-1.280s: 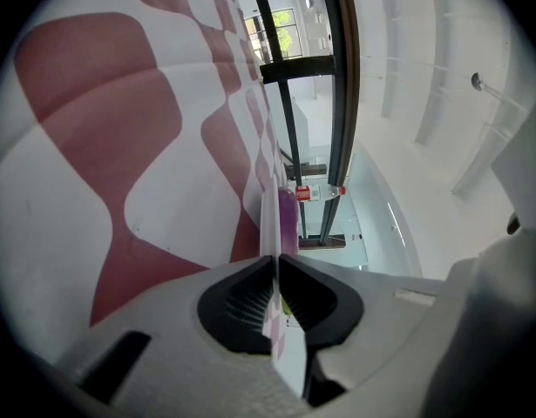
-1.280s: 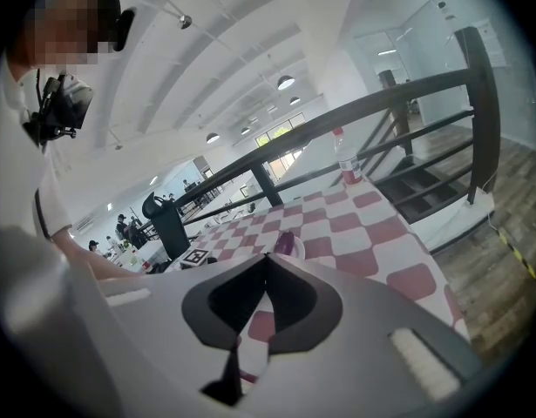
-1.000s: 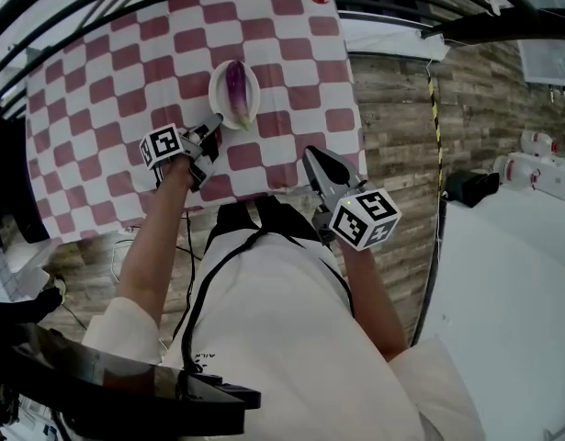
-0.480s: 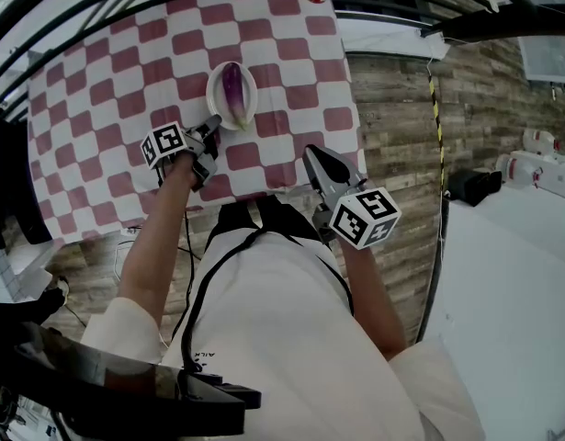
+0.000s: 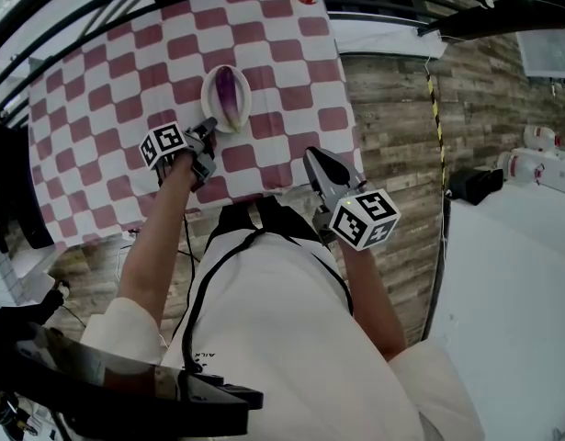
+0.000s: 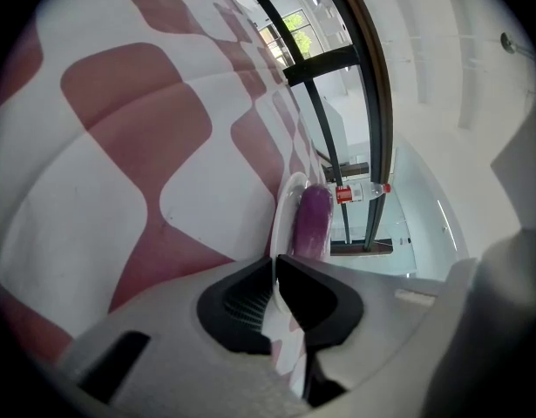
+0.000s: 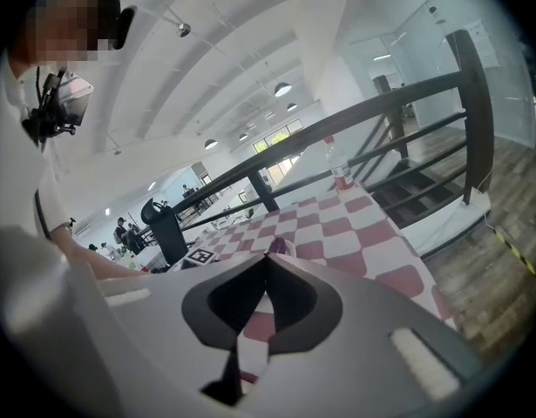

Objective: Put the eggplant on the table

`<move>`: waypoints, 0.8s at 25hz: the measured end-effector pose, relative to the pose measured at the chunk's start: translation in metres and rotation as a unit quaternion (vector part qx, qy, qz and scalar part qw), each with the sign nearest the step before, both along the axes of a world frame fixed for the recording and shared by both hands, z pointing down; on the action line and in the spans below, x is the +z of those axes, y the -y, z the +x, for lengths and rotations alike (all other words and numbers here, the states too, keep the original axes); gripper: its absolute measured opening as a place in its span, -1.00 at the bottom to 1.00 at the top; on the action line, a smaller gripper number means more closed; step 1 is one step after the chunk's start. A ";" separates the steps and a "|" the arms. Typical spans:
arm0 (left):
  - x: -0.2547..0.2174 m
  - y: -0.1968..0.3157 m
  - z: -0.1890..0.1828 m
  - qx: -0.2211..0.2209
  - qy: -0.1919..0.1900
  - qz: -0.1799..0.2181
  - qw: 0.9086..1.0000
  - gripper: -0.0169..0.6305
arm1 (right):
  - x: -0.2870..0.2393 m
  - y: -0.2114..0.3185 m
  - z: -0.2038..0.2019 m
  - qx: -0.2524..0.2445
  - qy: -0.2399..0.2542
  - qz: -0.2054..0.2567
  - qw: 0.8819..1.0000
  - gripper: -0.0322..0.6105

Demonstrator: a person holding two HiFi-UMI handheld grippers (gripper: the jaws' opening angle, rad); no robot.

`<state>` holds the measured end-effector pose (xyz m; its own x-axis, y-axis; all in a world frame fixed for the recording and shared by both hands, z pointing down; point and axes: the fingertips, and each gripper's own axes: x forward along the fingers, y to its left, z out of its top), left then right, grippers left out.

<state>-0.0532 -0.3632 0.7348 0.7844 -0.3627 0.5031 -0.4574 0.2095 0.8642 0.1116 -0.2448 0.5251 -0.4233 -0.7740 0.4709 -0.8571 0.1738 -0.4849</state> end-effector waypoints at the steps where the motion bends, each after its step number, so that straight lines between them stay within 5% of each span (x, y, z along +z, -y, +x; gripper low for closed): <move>1: 0.000 0.000 0.000 -0.001 0.003 0.000 1.000 -0.86 | 0.000 -0.001 0.001 0.000 0.000 0.000 1.000 -0.88; 20: -0.016 -0.001 -0.013 -0.027 0.026 0.006 0.999 -0.49 | -0.016 -0.016 0.014 0.000 0.000 0.022 1.000 -0.88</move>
